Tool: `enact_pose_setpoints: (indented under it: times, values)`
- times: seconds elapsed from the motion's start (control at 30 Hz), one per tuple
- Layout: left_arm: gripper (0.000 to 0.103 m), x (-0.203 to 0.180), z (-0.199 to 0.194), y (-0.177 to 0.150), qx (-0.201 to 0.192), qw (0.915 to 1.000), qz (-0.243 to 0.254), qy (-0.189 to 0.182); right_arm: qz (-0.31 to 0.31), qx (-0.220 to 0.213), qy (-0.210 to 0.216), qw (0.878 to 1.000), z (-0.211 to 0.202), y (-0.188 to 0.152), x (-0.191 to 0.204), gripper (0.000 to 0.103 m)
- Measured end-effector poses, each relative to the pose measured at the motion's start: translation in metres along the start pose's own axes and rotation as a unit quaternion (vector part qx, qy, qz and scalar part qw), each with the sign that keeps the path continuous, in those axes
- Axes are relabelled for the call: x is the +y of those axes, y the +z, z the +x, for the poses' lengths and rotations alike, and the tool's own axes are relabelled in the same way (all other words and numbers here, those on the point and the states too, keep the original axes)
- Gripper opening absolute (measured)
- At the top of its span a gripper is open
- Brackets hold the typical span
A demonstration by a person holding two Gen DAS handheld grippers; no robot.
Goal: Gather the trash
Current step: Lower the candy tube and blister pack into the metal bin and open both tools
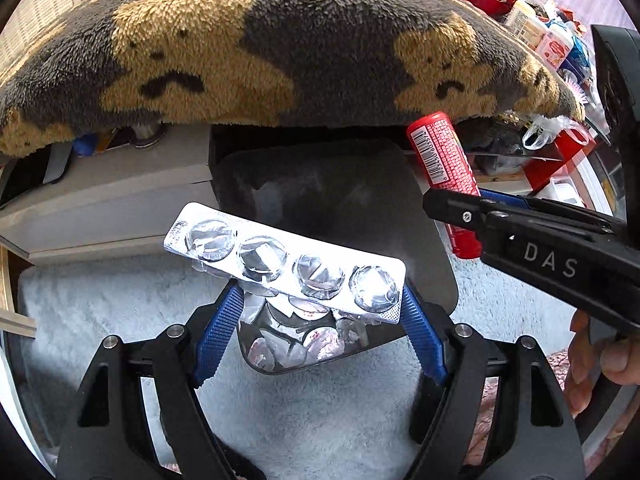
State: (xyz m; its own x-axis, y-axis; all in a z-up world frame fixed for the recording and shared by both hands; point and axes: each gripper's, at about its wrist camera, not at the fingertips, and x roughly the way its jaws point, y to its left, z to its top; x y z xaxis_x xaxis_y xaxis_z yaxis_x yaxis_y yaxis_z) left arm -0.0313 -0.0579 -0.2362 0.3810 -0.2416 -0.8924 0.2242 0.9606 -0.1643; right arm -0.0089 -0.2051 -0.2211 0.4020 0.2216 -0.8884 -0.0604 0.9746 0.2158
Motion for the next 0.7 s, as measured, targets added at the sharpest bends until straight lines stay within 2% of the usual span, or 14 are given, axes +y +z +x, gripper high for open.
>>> enact_pose_setpoints:
  times: [0.07,0.17,0.23,0.3,0.37,0.53,0.7]
  values:
    - [0.074,0.000,-0.001,0.001,0.000,1.0000,-0.004,0.000,0.002,-0.003,0.000,1.000,-0.002,0.002,0.000,0.040]
    - [0.074,0.004,-0.002,0.002,0.001,1.0000,-0.009,0.001,0.010,-0.010,0.000,1.000,-0.005,0.005,-0.003,0.048]
    - [0.078,0.006,-0.002,0.002,0.002,0.9999,-0.009,0.004,0.015,-0.013,-0.002,1.000,-0.007,0.006,-0.006,0.050]
    - [0.087,0.007,-0.004,0.002,0.001,0.9999,-0.008,0.006,0.023,-0.015,-0.003,1.000,-0.009,0.006,-0.008,0.052]
    - [0.089,0.008,-0.005,0.001,-0.002,1.0000,-0.006,0.005,0.033,-0.016,0.000,0.999,-0.011,0.007,-0.012,0.060]
    - [0.091,0.009,-0.011,0.002,-0.007,0.9999,-0.007,0.006,0.040,-0.026,0.001,0.999,-0.018,0.008,-0.015,0.064]
    - [0.094,0.012,-0.023,0.006,-0.021,0.9997,-0.010,0.005,0.044,-0.046,-0.006,0.998,-0.030,0.012,-0.014,0.076]
